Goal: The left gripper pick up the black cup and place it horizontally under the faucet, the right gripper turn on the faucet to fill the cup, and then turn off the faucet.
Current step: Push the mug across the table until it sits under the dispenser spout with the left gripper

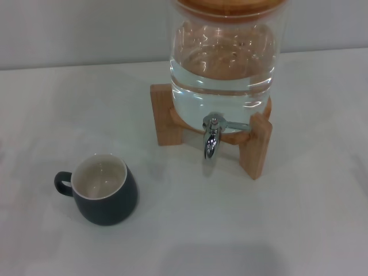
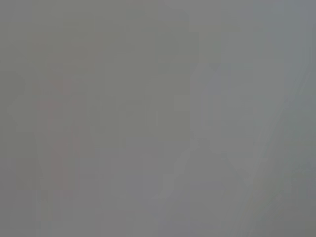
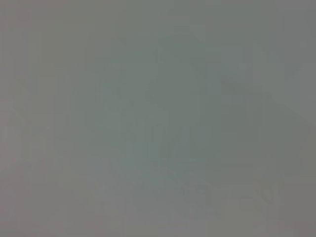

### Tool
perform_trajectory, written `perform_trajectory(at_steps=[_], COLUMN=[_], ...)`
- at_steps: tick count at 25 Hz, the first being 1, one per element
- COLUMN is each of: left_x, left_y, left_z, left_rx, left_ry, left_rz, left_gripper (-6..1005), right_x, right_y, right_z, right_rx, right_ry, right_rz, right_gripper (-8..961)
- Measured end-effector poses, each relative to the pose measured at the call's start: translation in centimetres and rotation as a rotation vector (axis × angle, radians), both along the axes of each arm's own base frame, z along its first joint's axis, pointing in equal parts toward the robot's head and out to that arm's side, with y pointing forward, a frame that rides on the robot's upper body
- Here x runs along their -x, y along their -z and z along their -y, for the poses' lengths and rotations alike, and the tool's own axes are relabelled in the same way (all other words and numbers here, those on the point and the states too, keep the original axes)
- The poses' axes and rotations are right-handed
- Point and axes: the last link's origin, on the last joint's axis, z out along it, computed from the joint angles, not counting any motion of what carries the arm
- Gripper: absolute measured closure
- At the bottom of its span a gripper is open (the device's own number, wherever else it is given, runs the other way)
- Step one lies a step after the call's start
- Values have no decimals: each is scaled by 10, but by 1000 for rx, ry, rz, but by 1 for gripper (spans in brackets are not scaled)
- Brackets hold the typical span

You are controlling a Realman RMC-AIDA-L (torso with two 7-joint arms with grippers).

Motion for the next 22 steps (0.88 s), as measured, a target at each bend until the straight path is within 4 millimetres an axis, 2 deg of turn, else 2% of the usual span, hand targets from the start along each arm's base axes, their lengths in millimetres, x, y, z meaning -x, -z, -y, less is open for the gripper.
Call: perform_trajectory(at_steps=[14,22], left_x=[-3,-4], left_y=[-1,-4], left_z=[1,21], left_rx=[0,159], left_ry=[28,122], left_rz=[-1,-25], left_gripper=[119,120], right_x=[0,-1], right_y=[-3,-9], right_z=[0,-1], right_rx=[-1,-6], right_ry=[-2,-1], right_rz=[10,30], right_gripper=[183,183])
